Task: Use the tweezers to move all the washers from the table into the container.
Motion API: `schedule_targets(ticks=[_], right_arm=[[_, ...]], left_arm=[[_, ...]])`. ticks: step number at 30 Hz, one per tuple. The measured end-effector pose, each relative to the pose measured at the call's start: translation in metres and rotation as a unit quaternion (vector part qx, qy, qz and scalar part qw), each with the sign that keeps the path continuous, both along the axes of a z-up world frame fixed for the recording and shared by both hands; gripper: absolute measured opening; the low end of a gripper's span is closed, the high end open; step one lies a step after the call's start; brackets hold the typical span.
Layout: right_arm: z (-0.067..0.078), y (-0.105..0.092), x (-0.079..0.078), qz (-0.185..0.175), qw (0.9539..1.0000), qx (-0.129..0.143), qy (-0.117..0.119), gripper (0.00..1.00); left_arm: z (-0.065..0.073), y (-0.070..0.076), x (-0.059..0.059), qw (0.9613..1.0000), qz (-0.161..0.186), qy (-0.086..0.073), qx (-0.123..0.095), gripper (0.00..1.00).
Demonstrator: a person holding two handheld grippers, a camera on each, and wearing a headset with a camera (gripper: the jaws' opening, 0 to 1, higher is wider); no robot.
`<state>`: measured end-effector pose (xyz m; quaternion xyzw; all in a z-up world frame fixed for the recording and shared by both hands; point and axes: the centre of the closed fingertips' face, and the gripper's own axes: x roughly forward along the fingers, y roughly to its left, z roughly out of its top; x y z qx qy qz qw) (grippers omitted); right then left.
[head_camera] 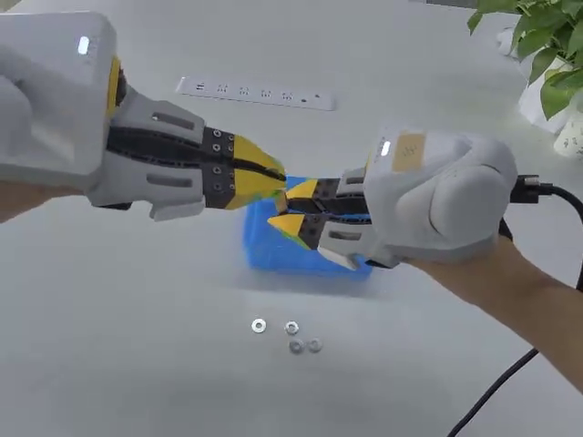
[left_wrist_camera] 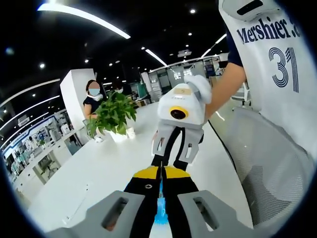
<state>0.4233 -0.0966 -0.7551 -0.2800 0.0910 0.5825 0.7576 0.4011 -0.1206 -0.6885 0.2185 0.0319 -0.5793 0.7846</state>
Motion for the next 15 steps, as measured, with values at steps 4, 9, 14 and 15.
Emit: schedule_targets(ticks=[4,9,14,15], right_arm=[[-0.005,-0.004,0.017,-0.015,0.9999,-0.002,0.002,0.1],[-0.018,-0.01,0.037,-0.039,0.9991,-0.006,0.015,0.1],[-0.037,-0.015,0.055,-0.056,0.9978,-0.018,0.03,0.1],[-0.042,-0.016,0.057,-0.059,0.9974,-0.022,0.035,0.1]], left_arm=[[-0.006,-0.004,0.016,1.0,-0.001,-0.001,0.001,0.05],[-0.018,-0.006,0.041,0.9999,0.004,0.014,-0.006,0.05],[-0.036,-0.01,0.059,0.9993,0.011,0.034,-0.008,0.05],[-0.04,-0.011,0.061,0.9992,0.012,0.037,-0.007,0.05]])
